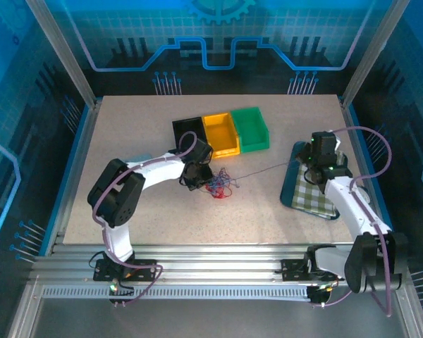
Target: Untangle the cables
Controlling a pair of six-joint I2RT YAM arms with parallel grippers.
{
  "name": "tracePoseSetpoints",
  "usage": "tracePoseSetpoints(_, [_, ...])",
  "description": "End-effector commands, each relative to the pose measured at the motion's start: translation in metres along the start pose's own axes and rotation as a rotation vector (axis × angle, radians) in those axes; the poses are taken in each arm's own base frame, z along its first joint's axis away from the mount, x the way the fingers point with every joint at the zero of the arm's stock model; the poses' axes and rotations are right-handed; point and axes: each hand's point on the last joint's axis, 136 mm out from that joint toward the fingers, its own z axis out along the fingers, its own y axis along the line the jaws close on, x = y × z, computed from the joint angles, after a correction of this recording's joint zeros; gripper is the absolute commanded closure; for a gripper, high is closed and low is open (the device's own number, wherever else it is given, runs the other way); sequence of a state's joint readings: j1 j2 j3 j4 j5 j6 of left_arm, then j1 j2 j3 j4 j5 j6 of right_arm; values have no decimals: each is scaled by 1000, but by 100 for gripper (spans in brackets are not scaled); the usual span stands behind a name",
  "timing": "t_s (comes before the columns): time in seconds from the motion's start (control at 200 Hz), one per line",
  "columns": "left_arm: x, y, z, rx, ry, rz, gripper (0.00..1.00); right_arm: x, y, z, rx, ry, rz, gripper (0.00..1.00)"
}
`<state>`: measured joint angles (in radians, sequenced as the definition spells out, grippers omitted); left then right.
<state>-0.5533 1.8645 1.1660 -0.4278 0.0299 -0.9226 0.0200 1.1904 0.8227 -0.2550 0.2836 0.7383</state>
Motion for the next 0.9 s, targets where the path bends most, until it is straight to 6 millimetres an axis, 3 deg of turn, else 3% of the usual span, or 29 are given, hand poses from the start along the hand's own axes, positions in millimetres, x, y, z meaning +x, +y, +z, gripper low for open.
tracePoseSetpoints(0.0, [2, 44, -2, -131, -10, -62, 100, -35, -16, -14, 54, -104, 22, 100])
tracePoseSetpoints(0.3, [-2, 51, -7, -113, -20, -114, 100, -66, -52, -28, 176, -203, 43, 100])
tracePoseSetpoints(0.32, [-2, 53, -7, -111, -20, -121, 100, -78, -48, -34, 169, -230, 51, 100])
tracePoseSetpoints(0.44, [-9, 64, -11, -82, -32, -186, 100, -93, -55, -42, 191, -271, 48, 100])
tracePoseSetpoints(0.796, [-15, 86, -20, -87, -50, -249, 100, -107, -56, -50, 244, -303, -34, 100])
tracePoseSetpoints(0.851, [-17, 89, -23, -93, -61, -239, 100, -111, -46, -53, 218, -319, -79, 100])
tracePoseSetpoints(0.896, [-18, 89, -24, -98, -65, -225, 100, -110, -28, -54, 165, -323, -145, 100])
